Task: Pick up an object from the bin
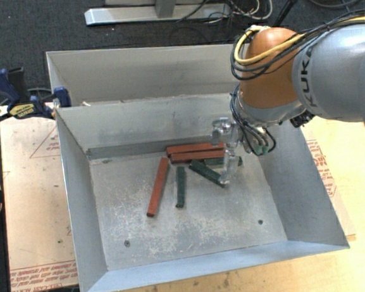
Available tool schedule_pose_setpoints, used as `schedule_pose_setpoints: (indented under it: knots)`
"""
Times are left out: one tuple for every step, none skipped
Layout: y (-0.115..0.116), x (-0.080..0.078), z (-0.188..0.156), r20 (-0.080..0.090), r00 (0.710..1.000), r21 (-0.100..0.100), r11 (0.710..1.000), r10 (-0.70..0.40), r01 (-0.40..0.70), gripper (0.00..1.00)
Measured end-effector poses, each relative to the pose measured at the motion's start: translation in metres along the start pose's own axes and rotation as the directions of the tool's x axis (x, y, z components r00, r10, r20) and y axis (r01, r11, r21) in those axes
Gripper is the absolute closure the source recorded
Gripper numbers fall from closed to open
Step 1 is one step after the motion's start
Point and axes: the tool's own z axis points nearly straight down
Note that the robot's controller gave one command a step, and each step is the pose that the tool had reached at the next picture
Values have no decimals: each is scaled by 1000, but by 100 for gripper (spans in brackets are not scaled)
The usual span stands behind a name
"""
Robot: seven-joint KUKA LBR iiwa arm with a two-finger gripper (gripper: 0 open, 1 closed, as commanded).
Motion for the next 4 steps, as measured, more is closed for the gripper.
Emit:
schedule_pose_setpoints:
  knots:
    - [-7,-9,32,3,977,-2,977,214,-214,0]
    - [-13,-6,82,3,981,-1,981,194,-194,0]
    - [-13,-13,76,5,972,-1,972,233,-233,100]
    - [-13,-13,76,5,972,-1,972,233,-233,100]
